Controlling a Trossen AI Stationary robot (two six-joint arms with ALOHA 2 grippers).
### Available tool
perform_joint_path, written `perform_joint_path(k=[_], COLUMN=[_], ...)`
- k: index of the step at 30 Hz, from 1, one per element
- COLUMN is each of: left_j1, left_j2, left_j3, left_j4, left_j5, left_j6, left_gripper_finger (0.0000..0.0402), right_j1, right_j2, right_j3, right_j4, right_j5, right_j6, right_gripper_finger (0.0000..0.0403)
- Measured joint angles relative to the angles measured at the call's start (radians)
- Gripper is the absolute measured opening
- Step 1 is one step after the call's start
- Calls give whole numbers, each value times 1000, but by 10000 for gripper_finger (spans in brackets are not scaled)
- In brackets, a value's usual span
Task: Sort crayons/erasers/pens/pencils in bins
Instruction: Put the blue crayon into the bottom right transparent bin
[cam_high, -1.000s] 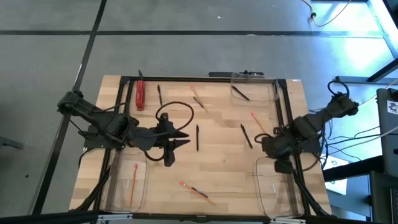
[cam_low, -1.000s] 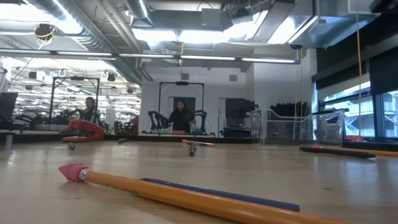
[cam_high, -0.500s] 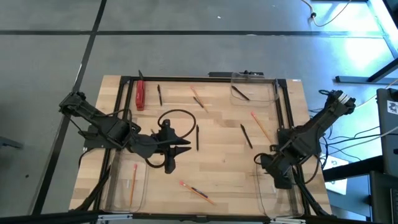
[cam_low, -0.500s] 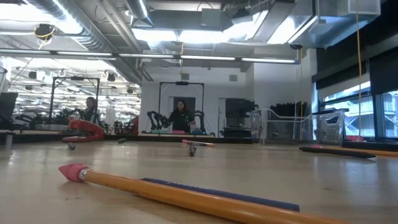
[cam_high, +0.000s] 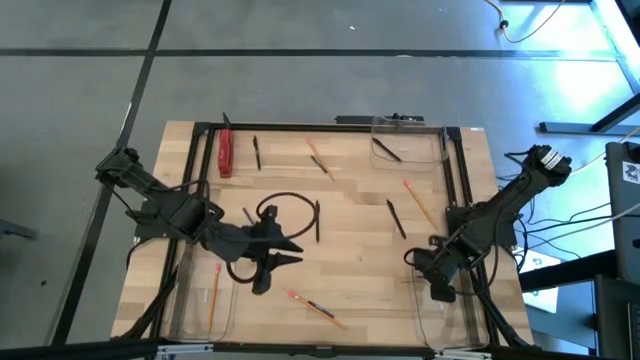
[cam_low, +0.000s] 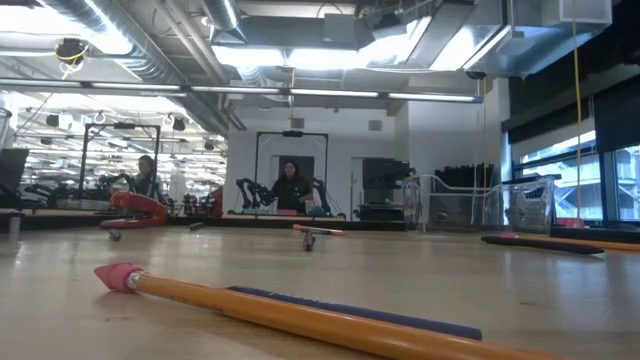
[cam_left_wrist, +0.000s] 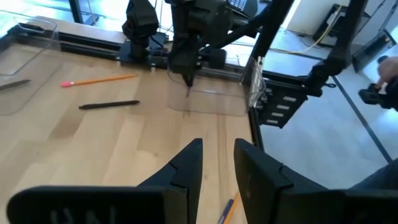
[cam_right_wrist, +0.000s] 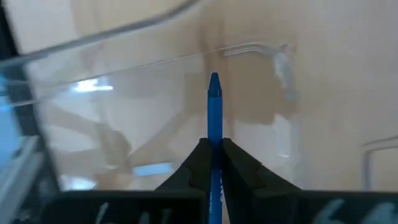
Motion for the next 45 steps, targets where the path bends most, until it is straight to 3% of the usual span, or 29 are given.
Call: perform_joint_path(k=[30, 39, 45], left_j1=[-19, -19, -19], left_j2=[-1, -1, -1], left_j3=[0, 0, 0], left_j4=[8, 8, 8], left_j5=[-2, -2, -2], left_j6=[-3, -2, -2], left_gripper_finger=[85, 85, 85], right_j1=[-2, -2, -2], right_j2=[0, 0, 0], right_j3=[-45, -46, -46], right_j4=[8, 13, 15], right_j5=[24, 21, 19], right_j6=[0, 2, 4], right_gripper_finger=[42, 17, 64])
